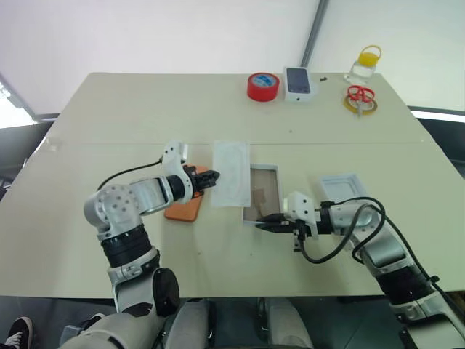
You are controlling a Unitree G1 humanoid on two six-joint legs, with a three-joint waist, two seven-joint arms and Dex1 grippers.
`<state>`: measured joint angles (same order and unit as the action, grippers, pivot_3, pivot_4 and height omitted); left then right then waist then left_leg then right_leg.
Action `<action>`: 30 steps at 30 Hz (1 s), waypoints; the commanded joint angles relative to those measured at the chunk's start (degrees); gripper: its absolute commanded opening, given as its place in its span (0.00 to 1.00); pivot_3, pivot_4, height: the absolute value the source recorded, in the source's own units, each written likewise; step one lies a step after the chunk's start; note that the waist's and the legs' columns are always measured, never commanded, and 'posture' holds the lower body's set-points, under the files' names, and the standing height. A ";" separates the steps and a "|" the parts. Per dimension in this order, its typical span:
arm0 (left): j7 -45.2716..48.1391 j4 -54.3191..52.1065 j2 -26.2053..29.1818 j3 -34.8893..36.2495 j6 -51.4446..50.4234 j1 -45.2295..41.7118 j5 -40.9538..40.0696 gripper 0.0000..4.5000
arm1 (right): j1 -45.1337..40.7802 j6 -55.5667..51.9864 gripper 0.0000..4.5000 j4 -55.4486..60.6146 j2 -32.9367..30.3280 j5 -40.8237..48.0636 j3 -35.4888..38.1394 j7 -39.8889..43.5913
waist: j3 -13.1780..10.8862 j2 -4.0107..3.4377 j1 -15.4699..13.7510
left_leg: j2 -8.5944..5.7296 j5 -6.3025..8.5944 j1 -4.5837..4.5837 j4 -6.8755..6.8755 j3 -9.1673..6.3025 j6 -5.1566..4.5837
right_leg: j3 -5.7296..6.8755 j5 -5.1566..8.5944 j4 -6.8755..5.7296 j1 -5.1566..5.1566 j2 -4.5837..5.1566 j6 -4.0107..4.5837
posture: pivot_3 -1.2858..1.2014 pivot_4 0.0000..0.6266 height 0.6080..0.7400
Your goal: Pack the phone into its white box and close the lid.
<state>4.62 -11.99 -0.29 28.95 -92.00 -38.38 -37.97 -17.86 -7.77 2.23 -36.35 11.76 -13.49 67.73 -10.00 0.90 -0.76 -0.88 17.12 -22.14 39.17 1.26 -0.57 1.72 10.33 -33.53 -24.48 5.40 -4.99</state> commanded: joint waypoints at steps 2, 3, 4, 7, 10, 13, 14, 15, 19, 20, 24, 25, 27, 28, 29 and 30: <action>0.00 -1.90 -1.42 -1.19 -0.50 -0.52 -0.33 0.00 | 1.65 1.30 0.62 3.10 -2.93 1.81 4.36 0.00 | 0.00 0.01 0.03 | -0.05 0.00 -0.01 0.00 -0.01 -0.01 | 0.00 0.00 0.01 0.00 0.03 0.00 | 0.52 0.24 1.00; -0.03 -1.87 -1.73 -1.24 -0.50 -0.66 -0.22 0.00 | 2.17 0.39 0.62 3.31 -3.75 2.78 5.47 0.29 | -0.01 0.01 -0.02 | -0.07 0.00 -0.01 0.00 -0.01 -0.01 | 0.00 0.00 0.02 0.00 0.03 0.01 | 0.52 0.24 1.00; 0.08 -1.82 -1.77 -1.80 -0.35 -0.66 0.05 0.00 | 2.67 0.26 0.62 3.22 -4.67 3.20 6.73 0.19 | -0.01 0.02 0.02 | -0.13 0.00 -0.02 0.00 -0.01 -0.01 | 0.00 0.01 0.01 0.00 0.03 0.01 | 0.52 0.24 1.00; 0.22 -1.23 -2.67 -2.41 -0.21 -0.69 0.56 0.00 | 3.33 1.78 0.62 1.11 -6.54 2.92 9.64 -0.73 | -0.02 0.03 0.03 | -0.16 0.01 -0.02 0.00 -0.02 -0.02 | 0.00 0.01 0.02 0.00 0.03 0.01 | 0.52 0.24 1.00; 0.15 0.56 -5.11 -0.84 -0.20 -1.07 0.44 0.00 | 2.38 2.58 0.62 -2.08 -6.09 3.40 12.57 -2.79 | -0.02 0.04 0.03 | -0.16 0.01 -0.02 0.00 -0.02 -0.02 | 0.01 0.01 0.02 0.00 0.02 0.01 | 0.52 0.24 1.00; -0.25 3.91 -6.16 -1.28 2.29 -1.08 1.98 0.00 | 0.40 5.08 0.62 -6.87 -4.89 2.67 14.79 -5.47 | -0.03 0.05 0.07 | -0.18 0.01 -0.02 0.00 0.00 -0.03 | 0.00 0.02 0.03 0.00 0.03 0.03 | 0.52 0.24 1.00; 0.13 4.42 -6.00 -2.21 2.51 -0.80 2.10 0.00 | 0.24 6.12 0.62 -7.88 -4.95 2.00 14.85 -5.85 | -0.03 0.05 0.07 | -0.19 0.00 -0.02 0.00 0.00 -0.03 | 0.00 0.02 0.03 0.00 0.02 0.03 | 0.52 0.24 1.00; 0.37 4.62 -6.10 -2.84 2.20 -0.57 2.09 0.00 | 0.32 6.93 0.62 -8.46 -5.11 1.62 14.79 -5.93 | -0.03 0.05 0.07 | -0.19 0.00 -0.02 0.00 -0.01 -0.03 | 0.00 0.02 0.02 0.00 0.02 0.03 | 0.52 0.24 1.00; 1.23 4.19 -6.04 -5.20 1.60 0.56 2.19 0.00 | 0.45 7.97 0.62 -9.22 -4.90 1.56 15.05 -7.15 | -0.03 0.05 0.07 | -0.19 0.01 -0.03 -0.01 -0.01 -0.04 | 0.00 0.02 0.03 0.00 0.02 0.00 | 0.52 0.24 1.00; 1.33 4.20 -5.91 -5.90 1.99 0.86 2.37 0.00 | 0.49 8.13 0.62 -9.31 -4.90 1.53 14.95 -7.26 | -0.03 0.05 0.05 | -0.19 0.01 -0.03 0.00 -0.01 -0.04 | -0.01 0.02 0.03 0.00 0.04 0.00 | 0.52 0.24 1.00; 2.02 4.46 -6.12 -8.33 2.51 1.80 2.29 0.00 | 0.25 9.09 0.62 -9.88 -4.75 0.75 14.50 -8.09 | -0.03 0.05 0.05 | -0.19 0.01 -0.03 0.00 -0.01 -0.04 | -0.01 0.02 0.03 0.00 0.05 0.00 | 0.52 0.24 1.00; 2.13 4.12 -5.98 -9.30 1.93 2.13 2.29 0.00 | 0.03 9.25 0.62 -10.02 -4.72 0.67 14.50 -8.25 | -0.03 0.05 0.05 | -0.19 0.01 -0.03 0.00 -0.01 -0.04 | -0.01 0.02 0.03 0.00 0.05 0.00 | 0.52 0.24 1.00; 2.00 3.62 -6.13 -10.00 2.03 2.63 2.44 0.00 | -0.33 9.11 0.62 -10.15 -4.64 0.89 14.59 -8.31 | -0.03 0.05 0.06 | -0.19 0.01 -0.03 0.00 -0.01 -0.04 | -0.01 0.02 0.03 0.00 0.05 0.00 | 0.52 0.24 1.00; 1.69 3.59 -6.67 -9.59 2.69 2.73 2.56 0.00 | -0.48 8.87 0.62 -10.19 -4.59 1.08 14.65 -8.27 | -0.03 0.05 0.07 | -0.19 0.01 -0.03 0.00 -0.01 -0.04 | -0.01 0.02 0.03 0.00 0.05 0.00 | 0.52 0.24 1.00; 1.38 3.65 -6.89 -9.49 3.54 2.79 2.86 0.00 | -0.53 8.84 0.62 -10.22 -4.58 1.10 14.67 -8.25 | -0.03 0.05 0.06 | -0.19 0.01 -0.03 0.00 -0.01 -0.04 | -0.01 0.02 0.03 0.00 0.05 0.00 | 0.52 0.24 1.00; 1.19 3.68 -7.01 -9.47 4.07 2.83 3.07 0.00 | -0.55 8.87 0.62 -10.23 -4.59 1.09 14.68 -8.25 | -0.03 0.05 0.06 | -0.19 0.01 -0.03 0.00 -0.02 -0.04 | -0.01 0.02 0.03 0.00 0.05 0.00 | 0.52 0.24 1.00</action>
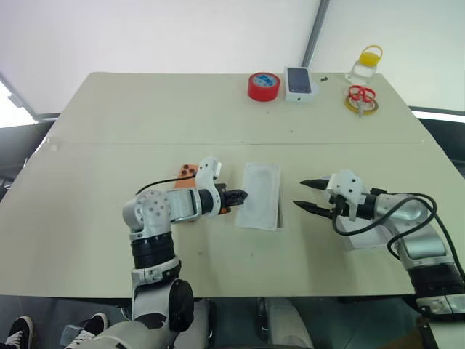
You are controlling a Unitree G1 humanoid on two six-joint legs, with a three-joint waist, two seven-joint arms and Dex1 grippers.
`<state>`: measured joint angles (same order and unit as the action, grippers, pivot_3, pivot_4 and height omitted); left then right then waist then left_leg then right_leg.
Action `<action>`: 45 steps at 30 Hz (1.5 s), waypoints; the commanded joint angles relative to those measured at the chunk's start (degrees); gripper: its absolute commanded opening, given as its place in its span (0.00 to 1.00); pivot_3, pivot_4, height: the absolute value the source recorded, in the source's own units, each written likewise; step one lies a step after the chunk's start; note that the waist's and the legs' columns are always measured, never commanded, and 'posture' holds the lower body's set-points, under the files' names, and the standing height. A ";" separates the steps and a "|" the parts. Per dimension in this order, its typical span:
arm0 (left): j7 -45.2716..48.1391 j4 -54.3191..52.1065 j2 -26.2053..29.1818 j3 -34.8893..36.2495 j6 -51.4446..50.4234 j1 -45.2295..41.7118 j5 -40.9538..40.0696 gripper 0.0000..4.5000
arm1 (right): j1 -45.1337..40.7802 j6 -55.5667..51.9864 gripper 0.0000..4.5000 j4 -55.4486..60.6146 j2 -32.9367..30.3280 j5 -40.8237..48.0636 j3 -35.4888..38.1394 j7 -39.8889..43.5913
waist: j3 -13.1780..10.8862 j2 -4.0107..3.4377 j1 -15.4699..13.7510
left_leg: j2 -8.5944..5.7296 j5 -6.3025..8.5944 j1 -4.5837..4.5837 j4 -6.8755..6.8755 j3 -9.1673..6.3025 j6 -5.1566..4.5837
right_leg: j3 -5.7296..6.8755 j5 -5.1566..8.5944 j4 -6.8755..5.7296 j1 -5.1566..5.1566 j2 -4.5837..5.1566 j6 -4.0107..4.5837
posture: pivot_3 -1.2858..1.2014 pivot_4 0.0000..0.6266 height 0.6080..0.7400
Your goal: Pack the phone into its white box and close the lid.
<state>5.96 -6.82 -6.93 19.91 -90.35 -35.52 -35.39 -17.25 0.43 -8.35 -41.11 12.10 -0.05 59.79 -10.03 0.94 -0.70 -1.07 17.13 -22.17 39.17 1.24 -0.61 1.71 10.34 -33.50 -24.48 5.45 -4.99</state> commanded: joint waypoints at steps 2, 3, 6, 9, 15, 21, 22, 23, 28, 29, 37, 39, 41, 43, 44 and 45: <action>-0.71 -0.99 -1.11 0.00 3.76 -0.35 0.83 0.00 | -1.19 0.70 0.62 0.23 0.27 0.72 1.18 -0.34 | 0.00 0.00 -0.03 | 0.00 0.00 0.00 0.00 0.00 0.00 | 0.00 0.00 0.00 0.00 0.00 0.00 | 0.52 0.24 1.00; -0.78 -0.84 -1.04 -0.63 4.98 -0.40 1.24 0.00 | -1.21 0.71 0.62 0.17 0.35 0.70 1.14 -0.38 | 0.00 0.00 -0.03 | 0.00 0.00 0.00 0.00 0.00 0.00 | 0.00 0.00 0.00 0.00 0.00 0.00 | 0.52 0.24 1.00; -1.15 -0.65 -1.00 -1.84 6.62 -0.40 2.02 0.00 | -1.21 0.75 0.62 0.17 0.39 0.56 1.02 -0.35 | 0.00 0.00 -0.03 | 0.00 0.00 0.00 0.00 0.00 0.00 | 0.00 0.00 0.00 0.00 0.01 0.00 | 0.52 0.24 1.00; -0.98 -0.77 -1.04 -2.66 7.00 -0.13 2.06 0.00 | -1.39 1.02 0.62 0.03 0.32 0.32 0.93 -0.31 | 0.00 0.00 -0.04 | -0.01 0.00 0.00 0.00 0.00 0.00 | 0.00 0.00 0.00 0.00 0.01 0.01 | 0.52 0.24 1.00; -0.86 -0.75 -2.46 -1.67 6.40 0.33 1.36 0.21 | -1.76 1.14 0.64 0.13 0.44 0.25 0.94 -0.70 | 0.00 0.00 -0.01 | -0.01 0.00 0.00 0.00 0.00 0.00 | 0.01 0.00 0.00 0.00 0.00 0.00 | 0.52 0.24 1.00; -1.40 -2.22 -1.70 -0.45 5.40 -0.54 0.82 0.64 | -2.59 0.27 0.64 0.17 1.26 1.09 1.28 -1.08 | 0.01 -0.01 -0.02 | 0.00 0.00 0.01 0.00 0.00 -0.01 | 0.00 0.00 -0.01 0.02 0.00 0.00 | 0.52 0.24 1.00; -1.25 -2.64 -1.52 -0.10 5.37 -0.86 0.40 0.64 | -2.88 -0.51 0.64 0.46 1.66 1.74 1.48 -1.20 | 0.01 -0.01 0.00 | 0.00 0.00 0.01 0.00 0.00 -0.01 | 0.01 0.00 -0.01 0.01 0.00 0.00 | 0.52 0.24 1.00; -0.81 -3.33 -0.87 -0.50 5.80 -1.14 0.14 0.64 | -3.25 -1.14 0.64 0.93 2.16 2.18 1.55 -1.54 | 0.01 -0.01 0.00 | 0.00 0.00 0.01 0.00 0.00 -0.01 | 0.01 0.00 0.00 0.01 0.00 0.00 | 0.52 0.24 1.00; 0.88 -5.69 1.01 -0.34 9.55 -2.99 -1.23 0.65 | -4.90 -4.97 0.52 3.06 4.85 3.89 0.62 -2.45 | 0.01 -0.01 0.00 | 0.01 0.00 0.01 0.00 -0.02 -0.01 | 0.01 0.00 -0.01 0.01 0.00 0.00 | 0.52 0.24 1.00; 1.12 -6.46 1.16 -0.71 10.31 -3.03 -1.45 0.65 | -5.38 -4.97 0.45 2.49 5.42 3.40 0.42 -3.03 | 0.01 -0.01 0.02 | 0.01 0.00 0.01 0.00 -0.02 -0.01 | 0.01 0.00 -0.01 0.01 0.00 0.00 | 0.52 0.24 1.00; 1.96 -9.53 3.24 0.04 9.21 -1.02 -3.50 0.65 | -7.00 -6.83 0.02 4.31 8.73 3.80 -0.71 -4.62 | 0.01 -0.02 0.29 | -0.03 0.00 -0.03 0.01 -0.01 -0.02 | 0.00 0.00 0.01 0.01 0.05 0.00 | 0.52 0.24 1.00; 8.05 -13.04 10.35 -5.05 21.18 3.40 0.92 0.65 | -6.71 -8.44 0.02 6.71 10.55 2.95 -2.67 -5.86 | 0.02 -0.03 0.81 | -0.01 0.00 -0.01 -0.01 -0.01 -0.01 | 0.00 -0.01 -0.03 -0.03 0.02 -0.01 | 0.52 0.24 1.00; 14.98 -13.77 15.82 -4.60 30.99 7.60 1.53 0.65 | -6.49 -8.11 0.02 7.84 12.08 -1.02 -6.28 -8.05 | 0.02 -0.04 1.39 | 0.06 -0.04 0.02 -0.08 -0.01 0.07 | -0.01 -0.01 -0.19 -0.12 -0.03 -0.01 | 0.52 0.24 1.00; 21.22 -12.42 21.08 -4.56 38.77 11.35 2.69 0.65 | -6.41 -7.22 0.02 8.16 12.84 -5.29 -9.67 -9.91 | 0.02 -0.05 1.39 | 0.18 -0.12 0.03 -0.09 0.00 0.22 | -0.02 0.04 -0.38 -0.23 -0.01 0.08 | 0.52 0.24 1.00; 25.28 -12.03 25.38 -7.65 47.67 14.34 7.54 0.65 | -6.52 -7.26 0.02 7.96 13.10 -7.17 -11.10 -10.71 | 0.02 -0.05 1.40 | 0.18 -0.11 0.02 -0.09 0.01 0.21 | -0.02 0.11 -0.41 -0.27 0.00 0.21 | 0.52 0.24 1.00; 28.49 -11.33 27.77 -8.89 53.03 16.39 9.49 0.65 | -6.74 -7.42 0.02 7.63 13.23 -8.78 -12.24 -11.45 | 0.01 -0.07 1.39 | 0.19 -0.11 0.02 -0.09 0.02 0.21 | -0.02 0.13 -0.45 -0.28 0.00 0.23 | 0.52 0.24 1.00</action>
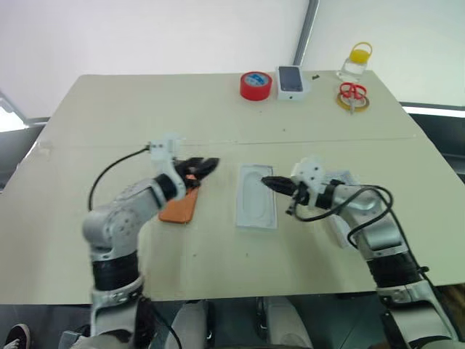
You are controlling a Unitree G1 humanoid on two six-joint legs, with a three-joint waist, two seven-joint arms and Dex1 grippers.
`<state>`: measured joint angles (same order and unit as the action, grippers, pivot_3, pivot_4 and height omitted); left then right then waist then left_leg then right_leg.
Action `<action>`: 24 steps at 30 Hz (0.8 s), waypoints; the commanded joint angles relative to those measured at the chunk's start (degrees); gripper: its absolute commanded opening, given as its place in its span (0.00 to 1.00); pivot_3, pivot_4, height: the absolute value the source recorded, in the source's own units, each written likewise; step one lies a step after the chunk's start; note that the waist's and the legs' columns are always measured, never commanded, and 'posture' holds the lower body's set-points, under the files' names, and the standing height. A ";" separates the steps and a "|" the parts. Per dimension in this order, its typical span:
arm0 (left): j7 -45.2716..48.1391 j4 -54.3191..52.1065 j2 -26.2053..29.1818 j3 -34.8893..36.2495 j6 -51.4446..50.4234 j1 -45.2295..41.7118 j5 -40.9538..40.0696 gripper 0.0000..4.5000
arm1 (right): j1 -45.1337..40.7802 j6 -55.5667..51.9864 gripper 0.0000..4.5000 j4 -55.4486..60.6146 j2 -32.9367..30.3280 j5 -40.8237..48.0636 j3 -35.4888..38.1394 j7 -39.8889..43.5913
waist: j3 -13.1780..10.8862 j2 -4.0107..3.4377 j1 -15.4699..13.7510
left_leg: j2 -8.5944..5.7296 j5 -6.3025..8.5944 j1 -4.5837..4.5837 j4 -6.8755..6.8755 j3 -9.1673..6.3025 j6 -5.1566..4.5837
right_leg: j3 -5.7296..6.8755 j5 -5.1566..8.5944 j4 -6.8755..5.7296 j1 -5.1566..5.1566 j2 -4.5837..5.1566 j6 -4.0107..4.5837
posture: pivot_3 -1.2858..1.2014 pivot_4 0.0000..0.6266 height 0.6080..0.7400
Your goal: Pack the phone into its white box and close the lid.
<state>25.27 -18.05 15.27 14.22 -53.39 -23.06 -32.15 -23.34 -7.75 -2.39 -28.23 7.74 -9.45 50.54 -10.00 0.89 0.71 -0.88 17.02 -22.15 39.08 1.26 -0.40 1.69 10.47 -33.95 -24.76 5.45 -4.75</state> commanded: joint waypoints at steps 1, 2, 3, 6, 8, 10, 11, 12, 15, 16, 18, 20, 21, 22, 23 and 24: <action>11.19 0.62 7.02 -4.02 19.88 5.22 7.26 0.65 | -0.81 0.72 0.02 1.40 0.40 -5.43 -3.55 -2.69 | -0.02 -0.03 -0.16 | -0.01 0.00 0.00 0.00 0.03 0.00 | 0.00 0.06 -0.02 -0.03 0.01 0.11 | 0.52 0.24 1.00; 13.26 2.13 7.36 -1.86 21.71 6.11 5.18 0.65 | -1.12 0.82 0.02 1.01 0.40 -6.97 -4.70 -3.19 | -0.02 -0.03 -0.43 | -0.05 0.01 -0.04 0.00 0.03 -0.01 | 0.00 0.08 -0.03 -0.05 0.07 0.13 | 0.52 0.24 1.00; 14.41 3.41 7.29 -0.13 22.56 6.49 3.10 0.65 | -1.33 0.92 0.02 0.77 0.37 -7.92 -5.40 -3.49 | -0.02 -0.03 -0.83 | -0.11 0.02 -0.06 0.01 0.01 -0.04 | 0.01 0.08 -0.03 -0.05 0.13 0.14 | 0.52 0.24 1.00; 21.55 7.39 10.26 1.65 33.65 10.91 4.37 0.65 | -2.75 2.38 0.02 -1.07 -1.06 -13.05 -8.35 -3.98 | -0.01 -0.02 -1.16 | -0.15 0.09 -0.13 0.11 0.03 -0.15 | 0.00 0.08 0.02 -0.05 0.18 0.14 | 0.52 0.24 1.00; 25.27 8.31 12.49 1.22 38.16 13.07 5.30 0.65 | -2.82 2.59 0.02 -0.81 -2.09 -13.70 -9.04 -2.62 | -0.01 -0.02 -1.26 | -0.14 0.10 -0.13 0.11 0.04 -0.17 | 0.01 0.08 0.00 -0.08 0.19 0.14 | 0.52 0.24 1.00; 27.27 9.11 14.06 0.71 40.66 14.86 5.86 0.65 | -2.24 1.60 0.02 0.27 -3.44 -13.07 -9.33 -0.17 | -0.01 -0.02 -1.45 | -0.13 0.10 -0.13 0.10 0.01 -0.18 | 0.04 0.08 0.00 -0.07 0.19 0.14 | 0.52 0.24 1.00; 28.12 9.32 14.61 0.83 40.52 15.64 5.04 0.65 | -1.79 1.87 0.02 0.77 -4.66 -13.48 -10.01 1.30 | 0.00 -0.01 -1.46 | -0.13 0.11 -0.13 0.10 0.01 -0.20 | 0.04 0.08 0.01 -0.05 0.19 0.14 | 0.52 0.24 1.00; 28.56 9.59 15.03 0.85 40.96 16.24 4.79 0.65 | -1.31 1.70 0.02 1.27 -5.59 -13.50 -10.49 2.68 | 0.00 -0.01 -1.48 | -0.14 0.12 -0.13 0.11 0.01 -0.21 | 0.04 0.08 0.01 -0.03 0.19 0.14 | 0.52 0.24 1.00; 28.14 11.40 15.45 1.85 40.23 16.40 3.41 0.65 | -0.92 0.39 0.02 2.21 -4.86 -11.14 -9.46 3.53 | 0.02 0.02 -1.32 | -0.13 0.14 -0.10 0.11 0.02 -0.25 | 0.04 0.09 0.01 -0.02 0.19 0.12 | 0.52 0.24 1.00; 27.18 12.28 15.54 2.27 39.62 16.08 3.39 0.65 | -1.10 0.09 0.02 2.34 -4.04 -10.29 -8.79 3.23 | 0.03 0.05 -1.28 | -0.09 0.14 -0.10 0.11 0.01 -0.25 | 0.05 0.09 0.01 -0.02 0.16 0.12 | 0.52 0.24 1.00; 25.61 13.46 16.02 2.81 36.23 15.30 2.00 0.65 | -1.97 -0.88 0.02 2.23 -2.43 -9.01 -7.50 2.14 | 0.03 0.04 -1.13 | -0.03 0.14 -0.10 0.11 0.01 -0.25 | 0.07 0.08 -0.02 -0.04 0.11 0.11 | 0.52 0.24 1.00; 23.27 14.08 16.79 2.50 34.21 14.60 2.85 0.65 | -3.01 -0.86 0.02 1.56 -1.63 -9.21 -6.95 1.02 | 0.02 0.03 -1.03 | -0.01 0.14 -0.10 0.10 0.02 -0.25 | 0.08 0.07 -0.07 -0.07 0.08 0.09 | 0.52 0.24 1.00; 22.80 14.19 17.29 2.64 31.24 14.18 1.46 0.65 | -3.67 -1.32 0.02 1.41 -0.90 -8.77 -6.28 0.35 | 0.02 0.03 -1.00 | -0.01 0.14 -0.10 0.10 0.02 -0.25 | 0.08 0.07 -0.08 -0.08 0.08 0.08 | 0.52 0.24 1.00; 22.59 14.20 17.79 2.80 29.71 14.00 0.68 0.65 | -4.32 -1.69 0.02 1.18 -0.29 -8.58 -5.74 -0.50 | 0.02 0.04 -0.96 | -0.01 0.14 -0.10 0.10 0.02 -0.25 | 0.08 0.07 -0.08 -0.08 0.09 0.07 | 0.52 0.24 1.00; 22.63 14.11 18.19 2.98 29.77 14.00 0.65 0.65 | -4.90 -2.05 0.02 0.88 0.15 -8.58 -5.35 -1.20 | 0.02 0.04 -0.95 | -0.01 0.14 -0.10 0.10 0.02 -0.25 | 0.08 0.06 -0.09 -0.08 0.09 0.07 | 0.52 0.24 1.00; 22.56 14.67 18.94 3.10 28.89 14.00 0.61 0.65 | -5.48 -1.32 0.02 0.03 0.09 -9.68 -5.47 -2.03 | 0.02 0.04 -0.92 | -0.01 0.14 -0.10 0.10 0.03 -0.25 | 0.08 0.06 -0.09 -0.08 0.09 0.07 | 0.52 0.24 1.00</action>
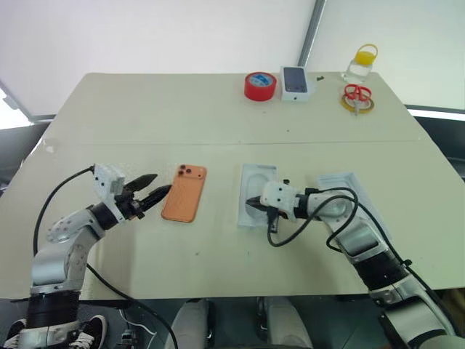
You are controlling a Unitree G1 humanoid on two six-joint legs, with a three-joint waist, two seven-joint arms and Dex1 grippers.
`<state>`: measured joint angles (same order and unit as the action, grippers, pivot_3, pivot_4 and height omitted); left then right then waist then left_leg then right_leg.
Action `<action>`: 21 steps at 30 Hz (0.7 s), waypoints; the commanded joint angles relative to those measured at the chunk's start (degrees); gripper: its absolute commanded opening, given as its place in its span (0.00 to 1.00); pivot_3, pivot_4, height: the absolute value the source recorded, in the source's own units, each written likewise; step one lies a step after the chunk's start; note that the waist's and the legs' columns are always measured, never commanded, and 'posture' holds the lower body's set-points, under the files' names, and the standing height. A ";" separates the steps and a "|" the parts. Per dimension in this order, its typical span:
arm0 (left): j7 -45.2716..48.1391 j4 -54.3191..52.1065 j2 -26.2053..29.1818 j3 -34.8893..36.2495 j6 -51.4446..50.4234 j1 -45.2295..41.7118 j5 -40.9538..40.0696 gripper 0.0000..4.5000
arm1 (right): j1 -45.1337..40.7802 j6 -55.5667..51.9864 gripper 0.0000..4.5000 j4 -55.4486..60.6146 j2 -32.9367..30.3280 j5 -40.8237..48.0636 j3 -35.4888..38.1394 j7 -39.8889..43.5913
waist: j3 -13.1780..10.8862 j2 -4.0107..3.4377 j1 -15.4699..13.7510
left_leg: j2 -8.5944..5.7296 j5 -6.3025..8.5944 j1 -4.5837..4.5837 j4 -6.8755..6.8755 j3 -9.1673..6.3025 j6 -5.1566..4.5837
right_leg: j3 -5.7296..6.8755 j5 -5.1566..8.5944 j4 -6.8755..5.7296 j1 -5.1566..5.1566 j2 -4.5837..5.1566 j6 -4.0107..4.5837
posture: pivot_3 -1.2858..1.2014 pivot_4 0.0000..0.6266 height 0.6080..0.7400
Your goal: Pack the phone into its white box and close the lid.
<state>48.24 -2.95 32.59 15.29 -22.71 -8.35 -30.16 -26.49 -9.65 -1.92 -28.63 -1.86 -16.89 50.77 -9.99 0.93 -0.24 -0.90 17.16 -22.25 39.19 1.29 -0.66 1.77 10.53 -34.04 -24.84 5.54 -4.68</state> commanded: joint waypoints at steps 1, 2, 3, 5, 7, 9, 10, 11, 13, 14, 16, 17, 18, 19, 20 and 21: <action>-0.61 0.32 2.42 1.90 -1.88 -0.64 -0.55 0.65 | -2.85 1.54 0.02 -1.63 0.03 -2.00 1.34 -3.15 | 0.00 0.00 0.06 | 0.00 0.00 0.00 0.00 0.00 0.00 | 0.00 0.00 -0.01 -0.01 0.00 0.00 | 0.52 0.24 1.00; -0.06 1.15 3.11 1.88 -1.24 -0.52 -0.04 0.65 | -3.33 3.61 0.02 -3.54 -1.20 -4.80 -0.08 -3.73 | 0.00 0.00 0.06 | 0.00 0.00 0.00 0.00 -0.01 0.00 | 0.01 0.00 -0.02 -0.02 0.00 0.00 | 0.52 0.24 1.00; 0.13 1.83 3.69 1.99 -1.86 -0.57 -0.25 0.65 | -3.61 5.50 0.02 -5.20 -2.26 -7.08 -1.39 -4.00 | 0.00 0.00 0.00 | 0.00 0.00 0.00 -0.01 -0.01 0.00 | 0.01 0.01 -0.02 -0.02 0.00 0.01 | 0.52 0.24 1.00; -0.29 2.71 5.08 1.50 -5.15 -1.12 -0.87 0.65 | -3.55 7.41 0.02 -7.44 -3.15 -8.99 -2.95 -3.79 | 0.00 0.00 -0.12 | -0.03 0.00 0.00 -0.01 -0.01 0.00 | 0.01 0.02 -0.01 -0.01 0.01 0.02 | 0.52 0.24 1.00; -0.79 2.72 6.78 -0.27 -9.83 -1.71 -0.88 0.65 | -2.98 6.19 0.02 -7.01 -2.82 -7.01 -2.80 -1.47 | 0.00 0.00 0.05 | -0.04 0.00 -0.01 -0.01 0.00 0.00 | 0.01 0.02 0.01 -0.01 0.01 0.02 | 0.52 0.24 1.00; -1.64 2.17 6.35 -0.31 -9.61 -2.13 -0.61 0.65 | -3.20 7.39 0.02 -6.86 -2.81 -7.56 -3.02 -1.32 | 0.00 0.01 0.14 | -0.02 0.00 -0.01 -0.01 -0.01 0.00 | 0.01 0.01 0.00 0.00 0.00 0.01 | 0.52 0.24 1.00; -1.97 1.90 6.06 0.00 -9.63 -2.33 -0.88 0.65 | -3.58 8.23 0.02 -7.08 -2.65 -8.14 -3.09 -1.78 | 0.00 0.01 0.19 | -0.02 0.00 0.01 -0.01 -0.01 0.00 | 0.01 0.01 -0.01 0.00 0.00 0.01 | 0.52 0.24 1.00; -1.87 1.78 6.04 0.11 -9.80 -2.48 -1.10 0.65 | -4.13 8.17 0.02 -7.07 -2.02 -7.66 -2.61 -1.99 | 0.00 0.01 0.28 | -0.01 0.00 0.01 -0.01 -0.01 0.00 | 0.01 0.01 -0.01 0.00 0.00 0.01 | 0.52 0.24 1.00; -1.90 1.84 5.99 0.27 -11.04 -2.88 -1.84 0.65 | -5.26 7.82 0.02 -7.00 -0.98 -6.37 -1.47 -2.00 | 0.00 0.01 0.67 | -0.01 0.00 0.01 -0.02 -0.02 0.00 | 0.01 0.01 -0.01 0.00 0.01 0.01 | 0.52 0.24 1.00; -2.11 1.87 5.92 0.29 -11.25 -3.02 -1.86 0.65 | -5.75 8.00 0.02 -7.05 -0.71 -6.10 -1.00 -2.01 | 0.00 0.00 0.84 | -0.01 0.00 0.00 -0.02 -0.02 0.00 | 0.01 0.01 -0.02 0.00 0.01 0.00 | 0.52 0.24 1.00; -1.56 1.87 6.14 0.07 -12.58 -3.26 -2.56 0.65 | -7.11 8.89 0.02 -8.29 -0.27 -6.65 0.11 -3.83 | -0.01 -0.01 0.96 | 0.00 0.00 0.00 -0.04 -0.02 0.00 | 0.01 0.00 -0.05 -0.03 0.00 -0.01 | 0.52 0.24 1.00; -1.37 1.93 6.15 0.15 -13.50 -3.42 -3.09 0.65 | -7.74 9.32 0.02 -9.06 -0.26 -7.04 0.42 -4.67 | -0.01 -0.01 0.99 | -0.01 0.00 0.00 -0.04 -0.02 0.01 | 0.01 -0.01 -0.05 -0.04 0.01 -0.02 | 0.52 0.24 1.00; -1.64 2.10 6.13 0.28 -14.00 -3.61 -3.23 0.65 | -8.27 9.67 0.02 -9.61 -0.25 -7.04 0.69 -5.11 | -0.01 -0.01 0.97 | 0.00 0.00 0.00 -0.04 -0.02 0.01 | 0.01 0.00 -0.05 -0.05 0.00 -0.02 | 0.52 0.24 1.00; -1.64 2.91 6.33 0.76 -16.31 -4.21 -4.46 0.65 | -8.81 9.19 0.02 -9.44 0.53 -5.89 1.66 -5.81 | -0.01 -0.01 0.96 | 0.00 0.00 0.00 -0.05 -0.02 0.01 | 0.01 0.00 -0.05 -0.05 0.00 -0.02 | 0.52 0.24 1.00; -1.47 3.79 6.63 1.20 -18.57 -4.82 -5.67 0.65 | -9.36 7.46 0.02 -9.11 1.50 -4.62 2.37 -5.96 | -0.01 -0.01 0.97 | 0.00 0.00 0.00 -0.05 -0.03 0.01 | 0.01 0.00 -0.05 -0.05 0.00 -0.01 | 0.52 0.24 1.00; -1.48 4.28 7.09 1.19 -19.74 -5.20 -5.85 0.65 | -9.83 6.03 0.02 -8.27 2.73 -3.03 2.86 -5.52 | -0.01 -0.01 0.99 | 0.00 0.00 0.00 -0.05 -0.03 0.01 | 0.01 -0.01 -0.06 -0.05 0.01 -0.02 | 0.52 0.24 1.00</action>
<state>46.26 1.26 38.41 14.62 -40.48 -12.37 -34.43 -34.90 -2.50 -12.17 -27.39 -7.57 -15.71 45.48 -10.00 0.92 0.75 -0.90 17.15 -22.26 39.13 1.26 -0.65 1.78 10.52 -34.10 -24.90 5.54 -4.71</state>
